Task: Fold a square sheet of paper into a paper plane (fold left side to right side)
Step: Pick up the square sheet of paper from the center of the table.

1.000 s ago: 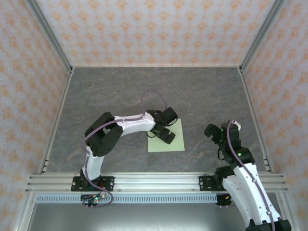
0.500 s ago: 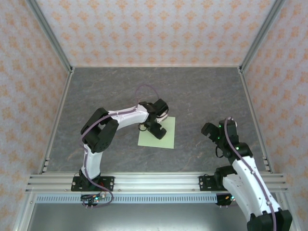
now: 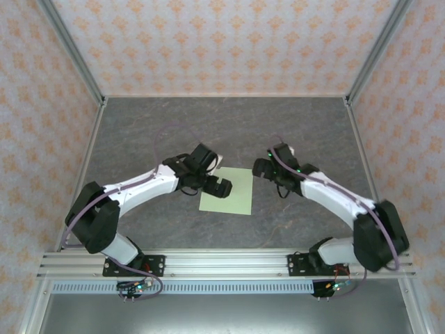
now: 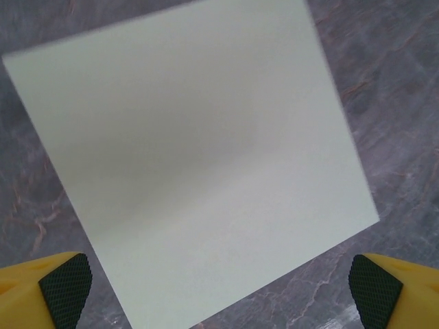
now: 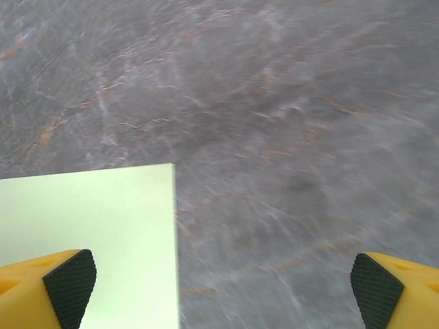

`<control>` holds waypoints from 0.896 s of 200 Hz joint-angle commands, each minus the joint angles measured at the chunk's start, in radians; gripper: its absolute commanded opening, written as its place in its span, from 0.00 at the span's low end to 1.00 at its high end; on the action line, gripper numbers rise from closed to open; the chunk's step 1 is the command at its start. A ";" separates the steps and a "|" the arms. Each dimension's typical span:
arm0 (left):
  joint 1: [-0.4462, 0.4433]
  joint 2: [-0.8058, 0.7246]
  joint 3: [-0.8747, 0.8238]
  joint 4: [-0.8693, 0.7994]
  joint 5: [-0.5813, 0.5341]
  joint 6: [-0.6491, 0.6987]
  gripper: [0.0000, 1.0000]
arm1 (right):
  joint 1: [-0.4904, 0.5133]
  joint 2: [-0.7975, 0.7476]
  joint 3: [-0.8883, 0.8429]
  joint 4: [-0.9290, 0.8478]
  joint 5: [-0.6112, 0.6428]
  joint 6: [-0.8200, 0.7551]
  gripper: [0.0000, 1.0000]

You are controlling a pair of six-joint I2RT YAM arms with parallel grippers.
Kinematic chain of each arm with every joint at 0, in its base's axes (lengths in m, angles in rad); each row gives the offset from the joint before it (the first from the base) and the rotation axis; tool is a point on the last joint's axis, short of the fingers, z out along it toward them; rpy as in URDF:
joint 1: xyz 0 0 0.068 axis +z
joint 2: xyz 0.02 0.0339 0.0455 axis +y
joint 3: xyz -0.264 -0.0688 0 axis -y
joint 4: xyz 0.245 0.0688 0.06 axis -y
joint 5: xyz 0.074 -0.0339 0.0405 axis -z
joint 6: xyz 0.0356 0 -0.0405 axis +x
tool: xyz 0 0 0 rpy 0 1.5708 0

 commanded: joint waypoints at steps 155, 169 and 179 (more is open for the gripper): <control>0.009 0.117 -0.159 0.200 0.118 -0.235 0.90 | 0.161 0.531 0.300 0.050 0.005 0.026 0.96; 0.002 0.125 -0.157 0.196 0.111 -0.235 0.90 | 0.182 0.535 0.293 0.050 -0.002 0.039 0.96; -0.001 0.129 -0.156 0.197 0.110 -0.235 0.90 | 0.202 0.535 0.294 0.048 -0.008 0.042 0.95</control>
